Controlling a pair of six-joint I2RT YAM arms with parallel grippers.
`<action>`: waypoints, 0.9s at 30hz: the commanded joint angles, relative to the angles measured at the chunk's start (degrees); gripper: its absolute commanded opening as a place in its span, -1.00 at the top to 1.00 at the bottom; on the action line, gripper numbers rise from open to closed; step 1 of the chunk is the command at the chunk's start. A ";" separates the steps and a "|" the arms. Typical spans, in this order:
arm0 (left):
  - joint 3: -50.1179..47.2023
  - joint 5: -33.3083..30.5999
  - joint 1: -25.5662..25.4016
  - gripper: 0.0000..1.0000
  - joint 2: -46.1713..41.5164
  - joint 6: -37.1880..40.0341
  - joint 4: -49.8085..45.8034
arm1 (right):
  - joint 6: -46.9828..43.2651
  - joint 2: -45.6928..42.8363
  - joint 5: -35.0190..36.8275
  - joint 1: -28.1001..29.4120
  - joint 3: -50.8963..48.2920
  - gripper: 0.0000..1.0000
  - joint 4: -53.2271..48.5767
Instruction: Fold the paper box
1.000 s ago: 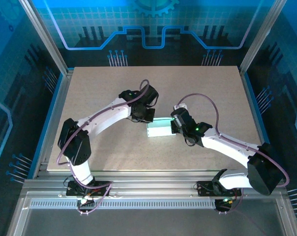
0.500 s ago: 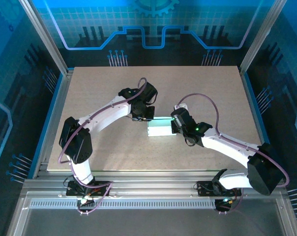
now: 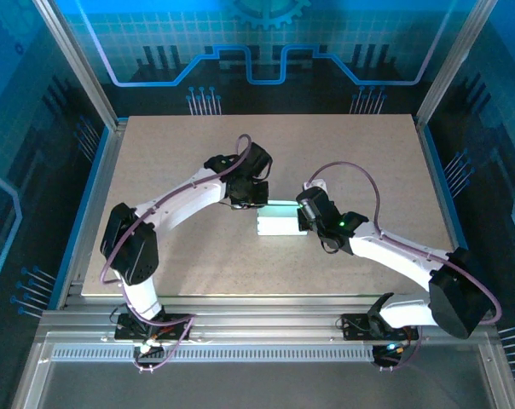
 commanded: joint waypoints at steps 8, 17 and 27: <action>-8.32 3.55 -2.66 1.00 0.92 -2.81 5.51 | 0.39 0.19 -5.90 1.63 -2.46 1.00 -3.58; -7.80 8.82 -1.72 1.00 -0.35 -2.09 5.45 | 0.47 -0.51 -5.78 1.72 -2.55 1.00 -3.69; -4.41 17.44 2.77 1.00 0.81 0.76 1.88 | 0.91 -0.19 -5.10 1.70 -2.20 1.00 -3.71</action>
